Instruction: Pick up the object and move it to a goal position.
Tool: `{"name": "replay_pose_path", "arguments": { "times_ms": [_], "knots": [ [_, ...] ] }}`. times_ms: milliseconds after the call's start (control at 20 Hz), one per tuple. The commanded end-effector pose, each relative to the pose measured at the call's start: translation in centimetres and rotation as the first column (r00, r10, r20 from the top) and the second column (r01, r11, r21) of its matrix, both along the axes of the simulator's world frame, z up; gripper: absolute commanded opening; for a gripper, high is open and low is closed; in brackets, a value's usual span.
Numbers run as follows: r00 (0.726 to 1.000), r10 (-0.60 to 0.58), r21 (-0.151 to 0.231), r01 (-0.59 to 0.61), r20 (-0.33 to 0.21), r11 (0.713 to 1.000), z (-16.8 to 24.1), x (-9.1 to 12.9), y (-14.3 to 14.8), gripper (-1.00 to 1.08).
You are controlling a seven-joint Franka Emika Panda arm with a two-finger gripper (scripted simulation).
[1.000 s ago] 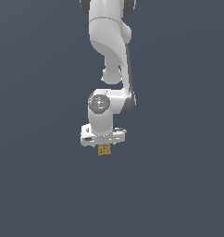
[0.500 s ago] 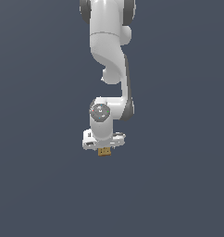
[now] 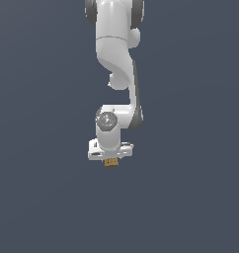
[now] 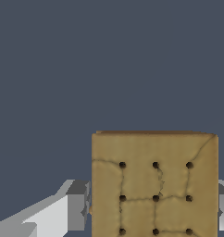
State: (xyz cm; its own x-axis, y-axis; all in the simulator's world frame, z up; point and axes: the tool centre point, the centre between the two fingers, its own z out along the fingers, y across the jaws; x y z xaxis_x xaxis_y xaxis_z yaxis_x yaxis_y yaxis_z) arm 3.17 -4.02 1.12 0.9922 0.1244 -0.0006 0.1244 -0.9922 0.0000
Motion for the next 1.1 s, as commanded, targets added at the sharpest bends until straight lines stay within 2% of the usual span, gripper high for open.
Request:
{"name": "replay_pose_path", "arguments": {
  "times_ms": [0, 500, 1050],
  "knots": [
    [1.0, 0.001, 0.0, -0.001, 0.001, 1.0, 0.0, 0.0, 0.0, -1.0],
    [1.0, 0.001, 0.0, -0.001, 0.001, 1.0, 1.7, 0.4, -0.3, -1.0],
    [1.0, 0.001, 0.0, -0.001, 0.001, 1.0, 10.2, 2.4, -2.2, -1.0]
  ]
}}
